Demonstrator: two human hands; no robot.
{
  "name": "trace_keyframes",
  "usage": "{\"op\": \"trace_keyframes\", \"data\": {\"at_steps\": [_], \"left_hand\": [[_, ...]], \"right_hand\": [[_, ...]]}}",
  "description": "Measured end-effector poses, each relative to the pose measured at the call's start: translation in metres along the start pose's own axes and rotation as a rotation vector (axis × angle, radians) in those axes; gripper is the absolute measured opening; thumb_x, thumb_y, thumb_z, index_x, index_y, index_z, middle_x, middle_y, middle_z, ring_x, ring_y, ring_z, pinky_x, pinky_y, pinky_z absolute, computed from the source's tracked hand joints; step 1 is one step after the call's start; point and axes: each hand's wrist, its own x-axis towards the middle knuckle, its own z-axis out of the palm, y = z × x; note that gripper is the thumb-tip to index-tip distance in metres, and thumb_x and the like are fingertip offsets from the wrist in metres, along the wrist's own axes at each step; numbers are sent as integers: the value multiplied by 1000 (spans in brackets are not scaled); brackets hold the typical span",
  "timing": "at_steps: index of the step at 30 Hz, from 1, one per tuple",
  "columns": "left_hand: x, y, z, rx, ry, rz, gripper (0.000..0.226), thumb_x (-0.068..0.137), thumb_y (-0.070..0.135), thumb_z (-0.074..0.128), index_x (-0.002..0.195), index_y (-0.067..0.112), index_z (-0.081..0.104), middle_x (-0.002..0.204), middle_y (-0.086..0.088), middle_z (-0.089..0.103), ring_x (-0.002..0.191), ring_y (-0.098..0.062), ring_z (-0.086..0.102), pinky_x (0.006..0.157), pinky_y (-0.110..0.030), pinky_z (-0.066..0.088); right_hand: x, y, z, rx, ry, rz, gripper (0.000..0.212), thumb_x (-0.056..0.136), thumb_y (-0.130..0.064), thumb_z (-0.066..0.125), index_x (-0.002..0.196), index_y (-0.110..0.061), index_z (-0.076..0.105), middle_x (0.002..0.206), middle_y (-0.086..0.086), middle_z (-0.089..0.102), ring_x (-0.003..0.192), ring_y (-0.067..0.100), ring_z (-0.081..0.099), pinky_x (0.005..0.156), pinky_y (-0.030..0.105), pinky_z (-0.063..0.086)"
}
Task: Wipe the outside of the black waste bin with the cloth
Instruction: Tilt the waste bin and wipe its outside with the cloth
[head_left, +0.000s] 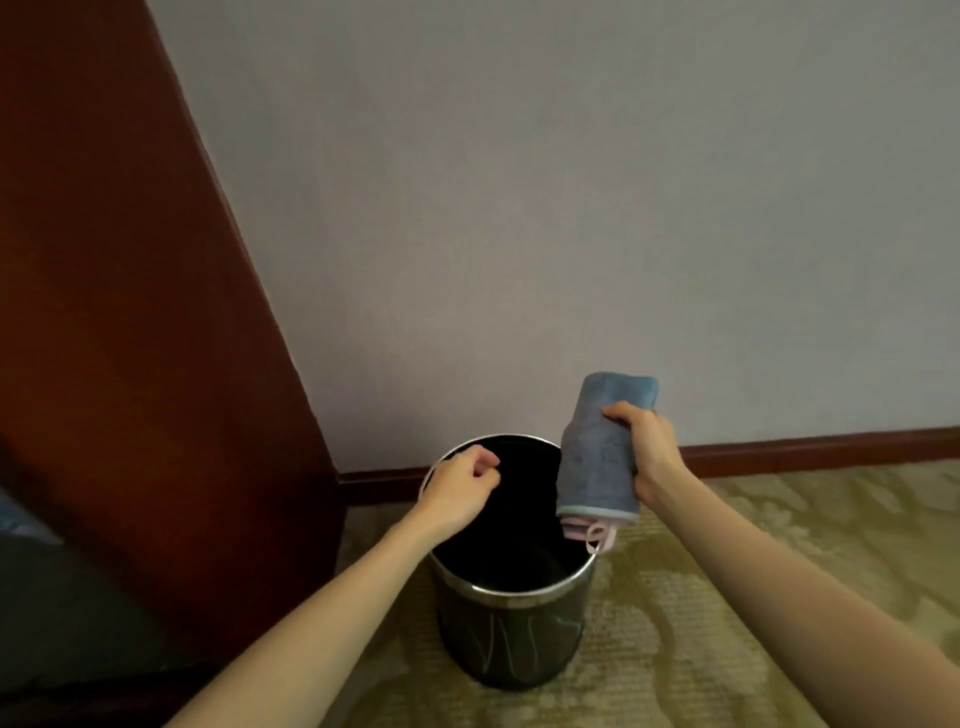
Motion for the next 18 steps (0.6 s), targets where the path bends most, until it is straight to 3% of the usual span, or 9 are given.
{"op": "trace_keyframes", "data": {"at_steps": [2,5,8,14,18], "left_hand": [[-11,-2,15,60,-85,56,24,92,24,53,113,18,62,110,-1,66,103,-15,60,89,-29,46],[-27,7,37,190,-198,158,25,93,32,49,108,18,63,108,-3,67,99,-20,61,88,-39,50],[-40,23,63,382,-304,259,36,94,44,37,96,17,61,104,-7,64,93,-26,62,82,-46,52],[-51,18,96,609,-273,317,42,98,43,29,109,12,55,114,-13,61,102,-36,60,83,-47,49],[-54,2,99,673,-202,355,38,98,45,29,96,15,54,96,-11,67,88,-33,64,73,-44,51]], "right_hand": [[-2,8,-16,53,51,18,39,63,-16,69,97,2,62,81,16,72,71,30,70,58,40,57],[-5,21,-40,110,116,42,41,63,-15,66,99,4,61,96,22,68,86,39,67,79,53,54],[-8,36,-63,139,173,84,42,67,-15,65,105,2,61,98,21,68,87,38,66,81,52,53],[-10,58,-96,160,213,133,41,68,-18,68,106,-3,61,106,19,67,92,37,66,81,49,53],[-11,61,-114,154,210,163,52,66,-20,68,113,0,60,107,19,68,95,37,65,82,47,53]]}}
